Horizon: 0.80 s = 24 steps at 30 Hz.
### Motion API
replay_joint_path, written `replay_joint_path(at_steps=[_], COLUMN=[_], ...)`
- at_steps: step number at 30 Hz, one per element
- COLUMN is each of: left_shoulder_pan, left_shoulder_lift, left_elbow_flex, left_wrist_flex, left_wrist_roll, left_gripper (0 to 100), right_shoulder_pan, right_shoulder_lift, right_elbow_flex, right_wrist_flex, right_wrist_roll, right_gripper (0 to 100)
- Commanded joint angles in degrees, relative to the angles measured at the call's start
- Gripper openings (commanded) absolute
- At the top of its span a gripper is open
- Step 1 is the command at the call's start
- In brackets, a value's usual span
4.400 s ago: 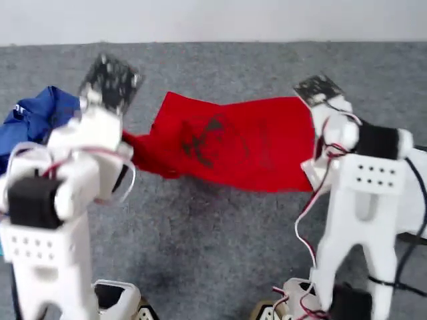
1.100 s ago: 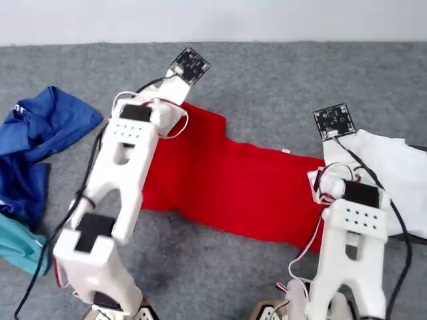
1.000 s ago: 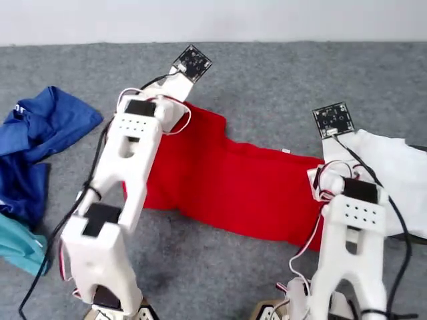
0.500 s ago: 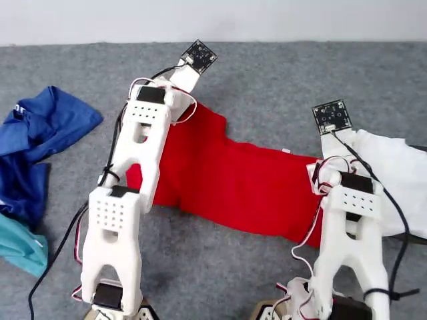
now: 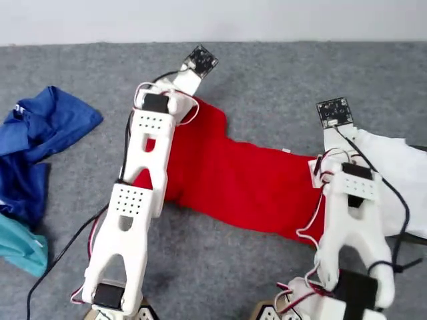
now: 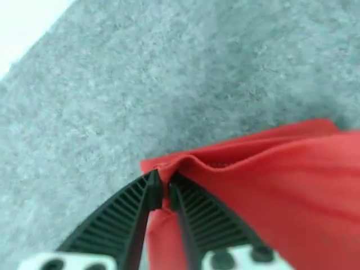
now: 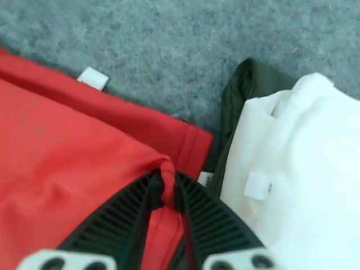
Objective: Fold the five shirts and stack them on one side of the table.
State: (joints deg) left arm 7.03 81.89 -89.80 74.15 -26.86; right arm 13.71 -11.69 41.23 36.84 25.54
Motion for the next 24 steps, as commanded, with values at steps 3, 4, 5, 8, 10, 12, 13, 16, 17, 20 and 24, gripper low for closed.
replay_joint_path(at_steps=[3, 4, 5, 8, 10, 12, 13, 16, 17, 20, 24], left_shoulder_pan=[0.5, 0.5, 0.5, 0.5, 0.6, 0.6, 0.6, 0.6, 0.6, 0.3, 0.4], left_shoulder_lift=[3.4, 3.6, 3.6, 3.6, 3.7, 3.7, 3.7, 3.7, 3.6, 3.6, 3.3], left_elbow_flex=[-6.4, -6.4, -6.4, -6.3, -6.3, -6.3, -6.3, -6.3, -6.3, -6.3, -6.3], left_wrist_flex=[0.1, 0.1, 0.0, -1.9, -3.4, -5.4, -6.4, -7.9, -7.9, -10.3, -10.9], left_wrist_roll=[-0.7, -0.7, -0.7, -0.7, -0.7, -0.7, -0.7, -0.7, -0.7, -0.7, -0.7], left_gripper=[2, 2, 2, 2, 2, 2, 2, 2, 2, 2, 2], right_shoulder_pan=[0.6, 0.6, 0.5, 0.5, 0.5, 0.4, 0.4, 0.3, 0.3, 0.2, 0.1], right_shoulder_lift=[2.2, 2.6, 2.8, 3.2, 3.3, 3.3, 3.3, 3.3, 3.3, 2.9, 3.4], right_elbow_flex=[-3.1, -3.1, -3.1, -3.1, -3.1, -3.1, -3.1, -3.1, -3.1, -3.1, -6.7], right_wrist_flex=[-2.1, -2.1, -2.1, -2.0, -1.6, -1.5, -1.5, -1.5, -1.5, -1.4, 4.5], right_wrist_roll=[-0.8, -0.8, -0.8, -0.5, -0.4, -0.4, -0.5, -0.5, -0.4, -0.4, -0.4], right_gripper=[1.0, 1.1, 1.2, 1.3, 3.5, 9.9, 13.9, 22.6, 23.3, 23.5, 24.0])
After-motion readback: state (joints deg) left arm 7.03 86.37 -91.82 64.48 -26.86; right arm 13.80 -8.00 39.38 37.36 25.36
